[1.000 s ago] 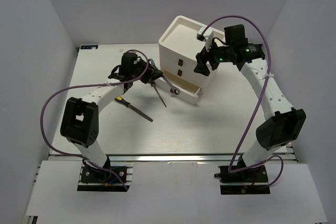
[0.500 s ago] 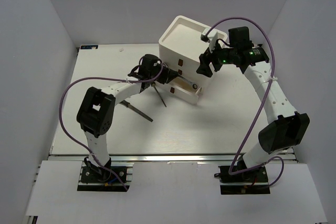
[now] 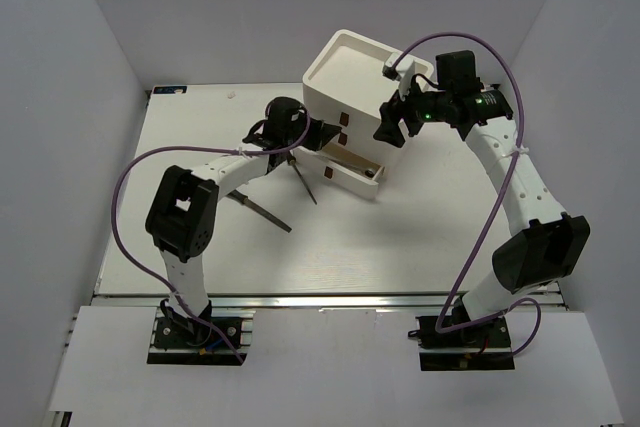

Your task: Sort the tools into containers

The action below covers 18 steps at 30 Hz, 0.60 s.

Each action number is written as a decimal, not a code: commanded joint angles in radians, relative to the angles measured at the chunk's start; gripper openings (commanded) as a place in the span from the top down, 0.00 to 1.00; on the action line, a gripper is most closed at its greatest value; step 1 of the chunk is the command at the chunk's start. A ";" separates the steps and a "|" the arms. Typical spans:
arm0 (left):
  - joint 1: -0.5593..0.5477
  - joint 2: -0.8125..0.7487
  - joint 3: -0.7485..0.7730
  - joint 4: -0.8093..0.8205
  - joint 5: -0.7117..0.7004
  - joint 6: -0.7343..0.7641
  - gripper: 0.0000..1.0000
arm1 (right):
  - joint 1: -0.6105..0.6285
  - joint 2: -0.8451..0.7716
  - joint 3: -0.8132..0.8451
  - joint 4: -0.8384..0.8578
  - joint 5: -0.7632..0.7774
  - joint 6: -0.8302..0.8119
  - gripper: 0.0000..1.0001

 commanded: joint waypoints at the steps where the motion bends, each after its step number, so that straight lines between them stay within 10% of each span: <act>1: 0.000 -0.080 -0.031 0.119 0.036 0.075 1.00 | -0.005 -0.037 0.000 0.022 -0.024 0.002 0.21; 9: 0.012 -0.259 -0.254 -0.111 0.037 0.427 1.00 | -0.003 0.014 0.087 0.010 -0.009 -0.056 0.17; 18: 0.020 -0.216 -0.390 -0.045 0.057 0.439 0.79 | 0.029 0.150 0.220 0.053 0.101 -0.066 0.11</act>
